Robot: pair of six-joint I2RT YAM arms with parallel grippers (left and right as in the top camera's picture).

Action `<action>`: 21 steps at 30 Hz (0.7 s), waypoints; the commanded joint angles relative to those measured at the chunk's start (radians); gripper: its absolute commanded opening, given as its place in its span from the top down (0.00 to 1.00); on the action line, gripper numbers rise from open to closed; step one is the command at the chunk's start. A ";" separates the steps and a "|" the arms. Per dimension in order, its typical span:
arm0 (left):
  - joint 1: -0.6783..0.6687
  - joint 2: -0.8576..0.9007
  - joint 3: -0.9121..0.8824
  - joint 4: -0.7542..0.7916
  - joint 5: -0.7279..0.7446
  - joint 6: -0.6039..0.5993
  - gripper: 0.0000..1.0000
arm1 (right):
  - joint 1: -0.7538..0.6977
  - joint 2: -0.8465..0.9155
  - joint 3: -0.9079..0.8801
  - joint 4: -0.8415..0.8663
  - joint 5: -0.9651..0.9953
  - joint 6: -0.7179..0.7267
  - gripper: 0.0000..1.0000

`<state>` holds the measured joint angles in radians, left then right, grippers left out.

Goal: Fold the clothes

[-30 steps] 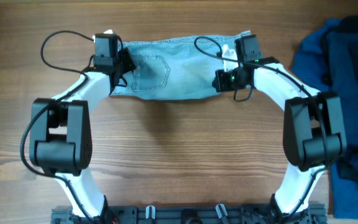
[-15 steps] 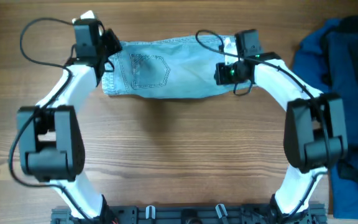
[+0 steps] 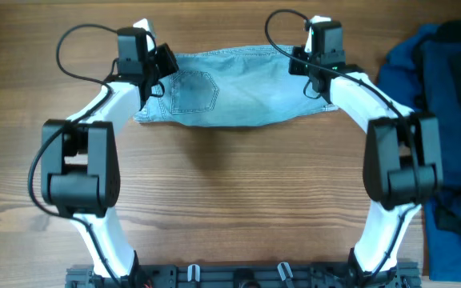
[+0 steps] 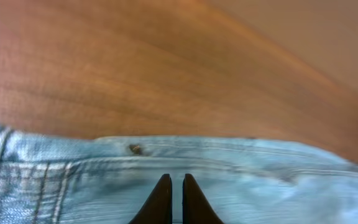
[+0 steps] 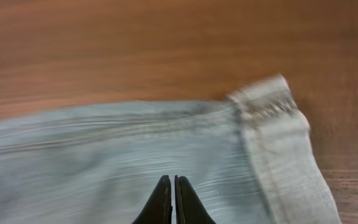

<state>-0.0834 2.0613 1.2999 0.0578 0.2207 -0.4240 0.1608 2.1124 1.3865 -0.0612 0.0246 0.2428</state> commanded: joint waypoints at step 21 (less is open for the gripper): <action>0.124 -0.262 0.112 -0.667 -0.144 -0.029 0.04 | -0.085 -0.362 0.010 -0.482 -0.060 -0.145 0.15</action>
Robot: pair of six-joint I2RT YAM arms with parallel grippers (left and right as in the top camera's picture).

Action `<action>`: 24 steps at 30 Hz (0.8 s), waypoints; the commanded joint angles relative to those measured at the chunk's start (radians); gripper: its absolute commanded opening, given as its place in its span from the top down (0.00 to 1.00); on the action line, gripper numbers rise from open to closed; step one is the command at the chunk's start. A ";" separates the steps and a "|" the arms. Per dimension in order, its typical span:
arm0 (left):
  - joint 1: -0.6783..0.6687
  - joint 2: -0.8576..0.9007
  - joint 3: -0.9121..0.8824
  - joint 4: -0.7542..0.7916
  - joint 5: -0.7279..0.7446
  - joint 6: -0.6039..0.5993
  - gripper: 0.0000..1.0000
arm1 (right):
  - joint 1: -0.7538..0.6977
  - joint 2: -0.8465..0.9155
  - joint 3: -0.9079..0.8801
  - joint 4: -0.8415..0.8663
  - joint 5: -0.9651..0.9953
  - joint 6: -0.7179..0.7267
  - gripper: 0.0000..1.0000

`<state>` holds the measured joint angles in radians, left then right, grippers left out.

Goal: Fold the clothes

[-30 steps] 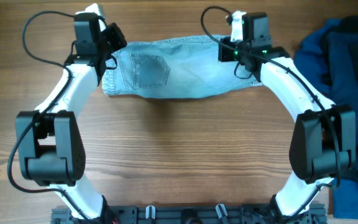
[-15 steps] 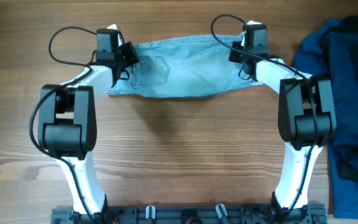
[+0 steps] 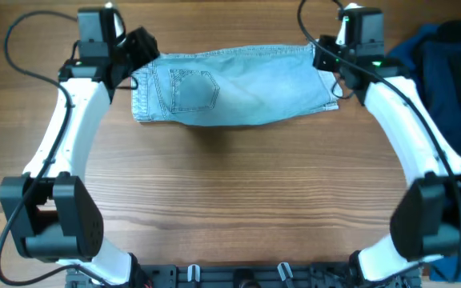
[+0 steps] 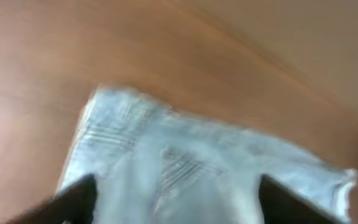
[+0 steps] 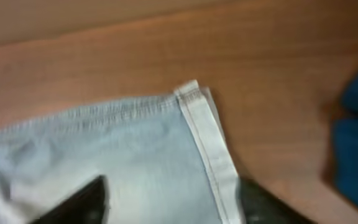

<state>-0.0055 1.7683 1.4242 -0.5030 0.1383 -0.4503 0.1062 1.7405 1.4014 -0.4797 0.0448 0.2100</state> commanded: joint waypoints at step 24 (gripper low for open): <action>0.119 0.314 -0.017 -0.135 0.054 0.002 0.00 | -0.142 0.409 -0.012 -0.035 -0.308 -0.285 0.21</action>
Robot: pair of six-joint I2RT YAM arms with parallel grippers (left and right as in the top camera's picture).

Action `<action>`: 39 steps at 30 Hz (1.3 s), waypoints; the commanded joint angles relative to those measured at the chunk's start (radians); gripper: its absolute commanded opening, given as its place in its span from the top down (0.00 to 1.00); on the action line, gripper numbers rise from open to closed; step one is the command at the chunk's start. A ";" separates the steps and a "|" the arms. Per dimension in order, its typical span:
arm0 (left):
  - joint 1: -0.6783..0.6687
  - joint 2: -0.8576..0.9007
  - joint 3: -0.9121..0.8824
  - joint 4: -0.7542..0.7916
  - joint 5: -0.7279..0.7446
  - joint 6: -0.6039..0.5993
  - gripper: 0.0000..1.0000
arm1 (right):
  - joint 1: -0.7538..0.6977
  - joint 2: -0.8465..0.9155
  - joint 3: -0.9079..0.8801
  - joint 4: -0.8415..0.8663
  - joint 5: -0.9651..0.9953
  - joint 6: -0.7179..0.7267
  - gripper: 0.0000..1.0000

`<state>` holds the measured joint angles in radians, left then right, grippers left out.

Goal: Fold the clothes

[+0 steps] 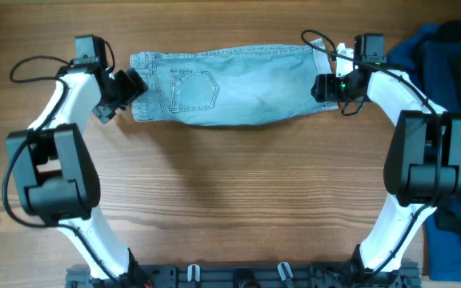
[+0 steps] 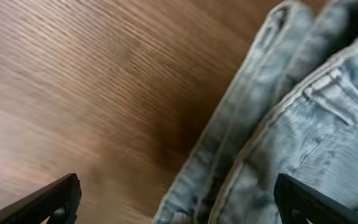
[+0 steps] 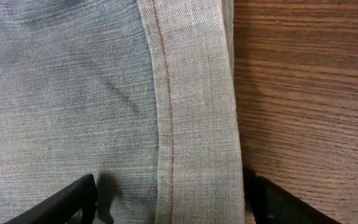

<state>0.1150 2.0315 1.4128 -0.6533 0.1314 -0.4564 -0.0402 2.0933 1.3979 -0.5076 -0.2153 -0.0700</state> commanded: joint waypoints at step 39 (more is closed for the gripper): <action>-0.022 0.114 -0.006 0.085 0.156 0.062 0.06 | 0.008 0.044 -0.019 0.027 -0.168 0.103 0.67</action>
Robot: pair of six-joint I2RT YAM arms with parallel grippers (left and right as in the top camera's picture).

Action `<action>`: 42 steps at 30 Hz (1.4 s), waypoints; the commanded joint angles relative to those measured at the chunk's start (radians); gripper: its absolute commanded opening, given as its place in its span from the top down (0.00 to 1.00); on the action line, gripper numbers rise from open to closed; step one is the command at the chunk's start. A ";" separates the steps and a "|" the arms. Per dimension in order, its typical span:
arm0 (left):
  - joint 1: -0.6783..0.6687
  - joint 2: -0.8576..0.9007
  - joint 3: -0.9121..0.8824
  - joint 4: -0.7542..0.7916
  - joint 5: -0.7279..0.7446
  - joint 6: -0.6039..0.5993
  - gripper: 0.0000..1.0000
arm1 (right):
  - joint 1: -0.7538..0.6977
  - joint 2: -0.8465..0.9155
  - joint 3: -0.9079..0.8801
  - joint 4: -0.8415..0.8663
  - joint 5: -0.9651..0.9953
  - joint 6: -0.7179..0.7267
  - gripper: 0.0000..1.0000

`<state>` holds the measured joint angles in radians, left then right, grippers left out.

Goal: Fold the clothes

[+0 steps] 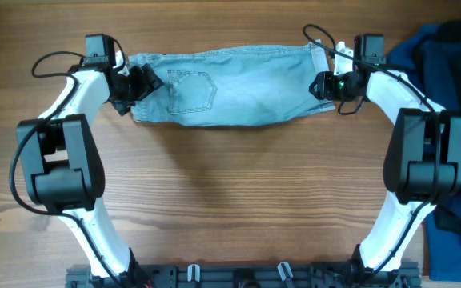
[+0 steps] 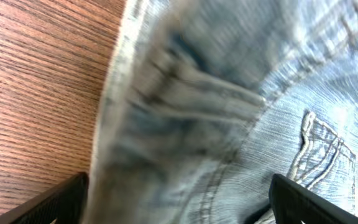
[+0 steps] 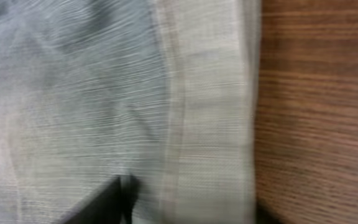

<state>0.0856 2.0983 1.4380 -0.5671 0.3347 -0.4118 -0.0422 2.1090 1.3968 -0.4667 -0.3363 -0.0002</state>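
Observation:
A pair of light-blue jeans lies folded into a long strip across the far part of the wooden table. My left gripper is at the strip's left end, the waistband end with the back pocket. In the left wrist view the gripper is open, and the blurred waistband denim fills the gap between its fingers. My right gripper is at the right end. There the pale hem lies between its spread fingers, so it is open too; this view is blurred.
A heap of dark blue clothing covers the table's right edge, close beside the right arm. Bare wood stretches in front of the jeans toward the arm bases.
My left gripper has moved right, from beside the waistband onto the jeans' left end, which now sits between its open fingers. The right gripper stays at the hem, its fingers slightly closer together.
Both grippers were shut over the jeans' far edge. Then they stood open and higher, above the two far corners. Then they were low at the two short ends, the left beside the waistband and the right over the hem. Now both straddle the ends.

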 commanded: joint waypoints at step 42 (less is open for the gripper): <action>-0.450 -0.084 -0.011 0.116 -0.017 -0.027 0.96 | 0.009 -0.077 -0.015 -0.103 0.225 0.026 0.96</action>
<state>-0.3355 1.9465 1.4307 -0.4538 0.3126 -0.3962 -0.0307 2.0621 1.3956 -0.5648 -0.1471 0.0288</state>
